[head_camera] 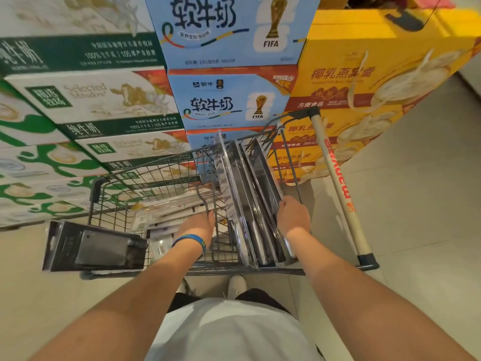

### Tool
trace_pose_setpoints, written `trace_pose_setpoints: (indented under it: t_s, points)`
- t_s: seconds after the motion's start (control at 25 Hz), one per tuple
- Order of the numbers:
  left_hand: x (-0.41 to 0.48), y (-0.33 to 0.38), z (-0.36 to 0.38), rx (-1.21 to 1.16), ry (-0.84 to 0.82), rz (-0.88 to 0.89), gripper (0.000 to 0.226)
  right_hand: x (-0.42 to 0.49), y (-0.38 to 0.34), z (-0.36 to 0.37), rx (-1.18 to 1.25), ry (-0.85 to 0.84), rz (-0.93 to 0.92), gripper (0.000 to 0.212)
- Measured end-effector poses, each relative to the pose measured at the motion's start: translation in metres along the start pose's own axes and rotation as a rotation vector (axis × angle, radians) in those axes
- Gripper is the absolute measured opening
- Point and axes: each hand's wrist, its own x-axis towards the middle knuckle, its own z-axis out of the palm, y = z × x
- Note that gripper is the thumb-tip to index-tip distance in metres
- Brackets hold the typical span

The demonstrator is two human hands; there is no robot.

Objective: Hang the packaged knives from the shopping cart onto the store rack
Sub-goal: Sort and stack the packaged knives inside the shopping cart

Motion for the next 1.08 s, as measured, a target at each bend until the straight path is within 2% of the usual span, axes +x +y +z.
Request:
trace_pose_setpoints:
  t_s: [0.12, 0.2, 0.28, 0.32, 0.4, 0.48, 0.56, 0.64, 0.72, 0.88, 1.08]
  points:
    - [0.004, -0.001, 0.001, -0.046, -0.024, 0.002, 0.055, -0.007, -0.007, 0.011, -0.139, -0.021, -0.025, 0.025]
    - [0.003, -0.003, -0.001, -0.085, -0.029, 0.009, 0.058, -0.009, -0.015, 0.010, -0.153, -0.028, -0.029, 0.040]
    - [0.000, -0.003, -0.005, -0.128, -0.046, 0.041, 0.059, -0.018, -0.029, 0.006, -0.097, 0.037, -0.053, 0.051]
    - [-0.003, -0.003, -0.007, -0.172, -0.068, 0.072, 0.059, -0.025, -0.040, 0.004, -0.054, 0.113, -0.092, 0.049]
    - [-0.014, -0.013, -0.006, -0.340, -0.120, 0.148, 0.061, -0.045, -0.069, 0.007, 0.100, 0.292, -0.292, 0.037]
    - [-0.029, -0.039, 0.003, -0.557, -0.136, 0.148, 0.066, -0.071, -0.103, 0.012, 0.305, 0.348, -0.470, 0.030]
    - [-0.036, -0.081, 0.014, -0.623, -0.163, 0.088, 0.068, -0.094, -0.135, 0.024, 0.370, 0.281, -0.578, 0.029]
    - [-0.032, -0.129, 0.021, -0.603, -0.193, 0.030, 0.062, -0.112, -0.163, 0.051, 0.336, 0.167, -0.660, 0.026]
    - [-0.023, -0.168, 0.025, -0.608, -0.205, -0.041, 0.059, -0.120, -0.181, 0.086, 0.273, -0.008, -0.649, 0.028]
    - [0.002, -0.221, 0.037, -0.568, -0.250, -0.104, 0.059, -0.108, -0.188, 0.169, 0.070, -0.396, -0.341, 0.036]
    - [0.046, -0.244, 0.064, -0.537, -0.312, -0.157, 0.049, -0.071, -0.168, 0.255, 0.027, -0.634, -0.003, 0.028]
